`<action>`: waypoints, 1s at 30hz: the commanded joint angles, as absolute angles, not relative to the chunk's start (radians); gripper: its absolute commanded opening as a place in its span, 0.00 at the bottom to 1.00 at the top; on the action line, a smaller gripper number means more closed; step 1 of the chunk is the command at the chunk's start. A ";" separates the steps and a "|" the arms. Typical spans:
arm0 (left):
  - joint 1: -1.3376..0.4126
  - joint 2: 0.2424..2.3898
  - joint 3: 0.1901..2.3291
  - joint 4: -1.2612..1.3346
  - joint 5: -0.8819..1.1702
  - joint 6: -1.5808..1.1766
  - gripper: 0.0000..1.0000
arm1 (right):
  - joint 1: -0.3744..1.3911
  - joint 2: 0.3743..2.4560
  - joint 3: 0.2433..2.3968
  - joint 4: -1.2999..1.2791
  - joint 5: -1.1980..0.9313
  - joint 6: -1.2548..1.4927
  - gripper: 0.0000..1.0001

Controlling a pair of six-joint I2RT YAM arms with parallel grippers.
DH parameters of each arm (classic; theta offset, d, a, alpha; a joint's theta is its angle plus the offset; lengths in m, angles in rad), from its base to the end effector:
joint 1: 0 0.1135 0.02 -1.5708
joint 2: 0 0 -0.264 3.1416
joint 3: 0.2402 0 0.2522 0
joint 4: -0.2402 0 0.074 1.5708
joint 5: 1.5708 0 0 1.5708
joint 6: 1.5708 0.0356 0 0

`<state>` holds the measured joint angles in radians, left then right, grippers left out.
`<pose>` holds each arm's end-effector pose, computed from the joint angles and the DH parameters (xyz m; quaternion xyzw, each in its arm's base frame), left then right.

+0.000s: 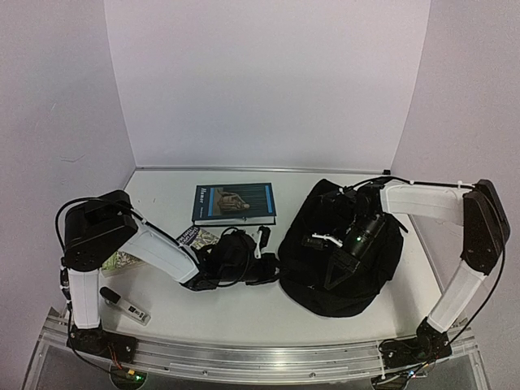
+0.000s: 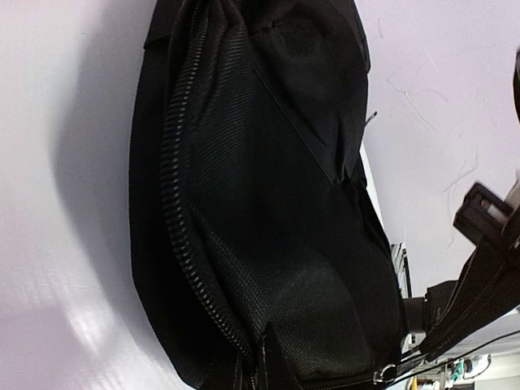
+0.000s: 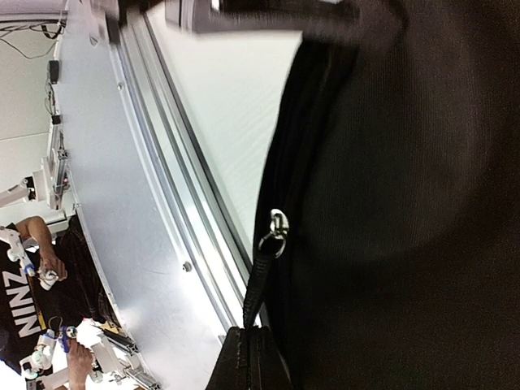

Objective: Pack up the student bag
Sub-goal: Unzip the student bag at the center of the board.

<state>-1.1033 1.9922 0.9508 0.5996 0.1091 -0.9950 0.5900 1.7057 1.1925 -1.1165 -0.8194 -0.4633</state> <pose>0.1779 -0.3609 0.1265 0.0748 0.8408 -0.4861 0.2263 0.2286 0.1844 0.2090 0.4507 -0.7985 -0.3956 0.0522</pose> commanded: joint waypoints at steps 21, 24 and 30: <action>-1.063 1.735 1.000 0.302 0.198 -0.624 0.66 | 0.602 1.705 1.253 -1.098 -0.819 -0.433 0.00; -1.110 1.683 0.971 0.294 0.200 -0.510 0.70 | 0.604 1.719 1.273 -1.099 -0.835 -0.428 0.00; -1.112 1.584 0.884 0.303 0.229 -0.314 0.92 | 0.604 1.730 1.280 -1.100 -0.844 -0.424 0.00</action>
<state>-1.1302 1.6629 0.9169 0.3007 0.2126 -0.5102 0.5982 1.7192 1.2488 -1.0951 -0.8041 -0.4317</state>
